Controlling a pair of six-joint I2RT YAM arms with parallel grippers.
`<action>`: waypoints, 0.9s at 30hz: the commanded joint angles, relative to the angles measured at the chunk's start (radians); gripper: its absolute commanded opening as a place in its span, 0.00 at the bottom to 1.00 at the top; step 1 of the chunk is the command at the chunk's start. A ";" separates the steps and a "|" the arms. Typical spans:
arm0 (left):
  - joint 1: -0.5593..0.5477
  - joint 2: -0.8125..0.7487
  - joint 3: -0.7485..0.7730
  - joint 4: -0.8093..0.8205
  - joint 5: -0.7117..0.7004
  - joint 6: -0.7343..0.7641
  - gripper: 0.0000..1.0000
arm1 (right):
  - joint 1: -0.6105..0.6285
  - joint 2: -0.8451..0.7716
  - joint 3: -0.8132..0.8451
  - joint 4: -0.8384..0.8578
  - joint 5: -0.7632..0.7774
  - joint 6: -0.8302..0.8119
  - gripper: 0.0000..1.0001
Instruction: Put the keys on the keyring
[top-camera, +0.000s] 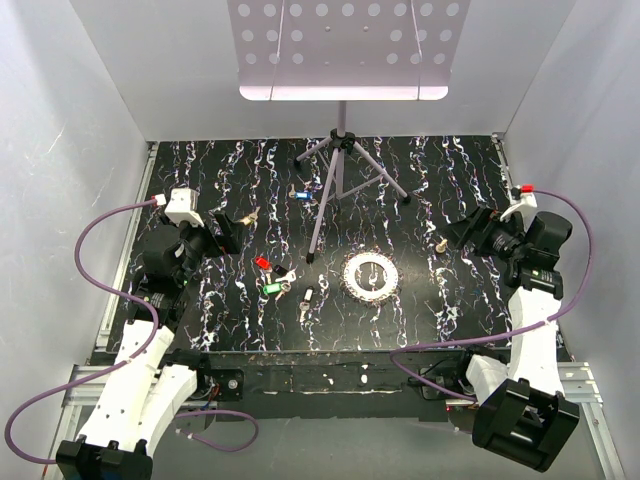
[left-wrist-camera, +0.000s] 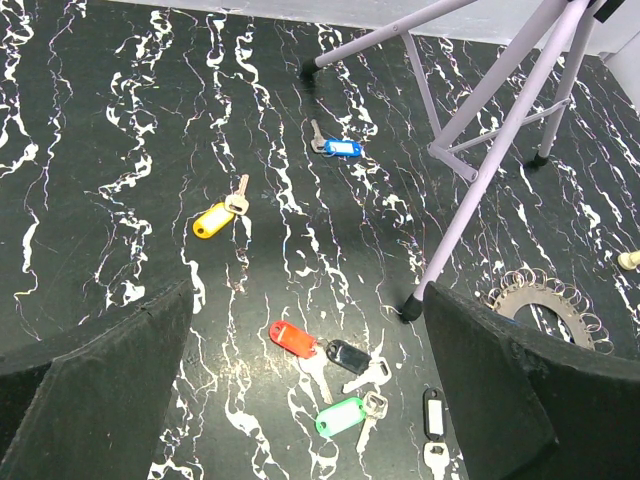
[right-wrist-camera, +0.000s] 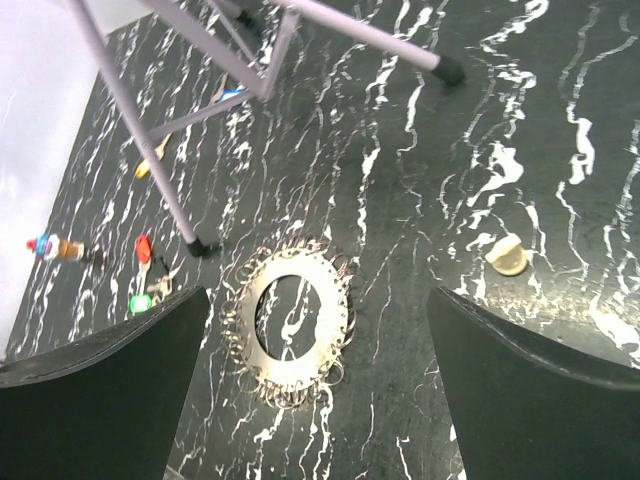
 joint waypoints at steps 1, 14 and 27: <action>-0.001 -0.009 0.002 0.011 0.006 0.009 1.00 | -0.005 -0.020 -0.014 0.053 -0.171 -0.095 1.00; -0.001 0.036 0.007 0.019 0.077 -0.020 1.00 | -0.006 -0.034 -0.071 0.003 -0.600 -0.426 1.00; 0.000 0.086 -0.005 -0.061 0.271 -0.281 1.00 | -0.006 -0.031 -0.012 -0.020 -0.518 -0.310 1.00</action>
